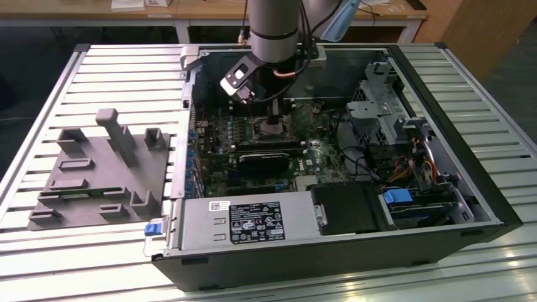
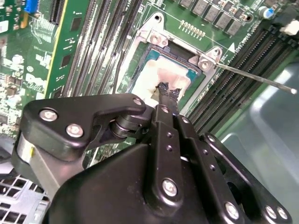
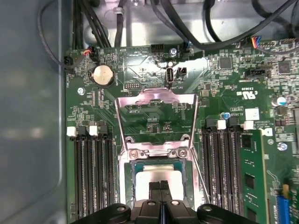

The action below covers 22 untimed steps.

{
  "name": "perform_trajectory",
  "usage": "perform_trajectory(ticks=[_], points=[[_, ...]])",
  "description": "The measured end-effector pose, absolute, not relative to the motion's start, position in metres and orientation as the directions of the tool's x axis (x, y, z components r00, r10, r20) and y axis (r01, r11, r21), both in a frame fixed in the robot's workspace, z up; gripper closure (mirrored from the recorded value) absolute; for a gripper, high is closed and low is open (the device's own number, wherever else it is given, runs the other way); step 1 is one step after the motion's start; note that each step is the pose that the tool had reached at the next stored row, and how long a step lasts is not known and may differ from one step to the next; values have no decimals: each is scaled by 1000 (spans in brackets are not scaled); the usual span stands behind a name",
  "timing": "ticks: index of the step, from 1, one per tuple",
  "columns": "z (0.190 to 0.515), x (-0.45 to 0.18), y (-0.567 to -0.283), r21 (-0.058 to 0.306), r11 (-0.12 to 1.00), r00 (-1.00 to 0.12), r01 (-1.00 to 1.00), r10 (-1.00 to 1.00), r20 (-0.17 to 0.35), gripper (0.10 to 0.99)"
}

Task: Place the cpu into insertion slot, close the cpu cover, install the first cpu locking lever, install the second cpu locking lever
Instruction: 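Place the cpu into insertion slot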

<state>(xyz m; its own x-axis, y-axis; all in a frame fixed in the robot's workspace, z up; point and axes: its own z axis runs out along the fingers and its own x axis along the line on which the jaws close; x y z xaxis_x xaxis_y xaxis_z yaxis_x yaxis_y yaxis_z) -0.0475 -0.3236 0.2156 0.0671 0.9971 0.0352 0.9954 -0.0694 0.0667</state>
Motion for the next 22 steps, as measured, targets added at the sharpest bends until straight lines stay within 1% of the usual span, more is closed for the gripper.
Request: perform_trajectory(ticks=[14, 22], points=[[248, -47, -324, 70, -69, 67, 995, 997, 35, 980], [254, -47, -324, 71, -69, 67, 995, 997, 36, 980]])
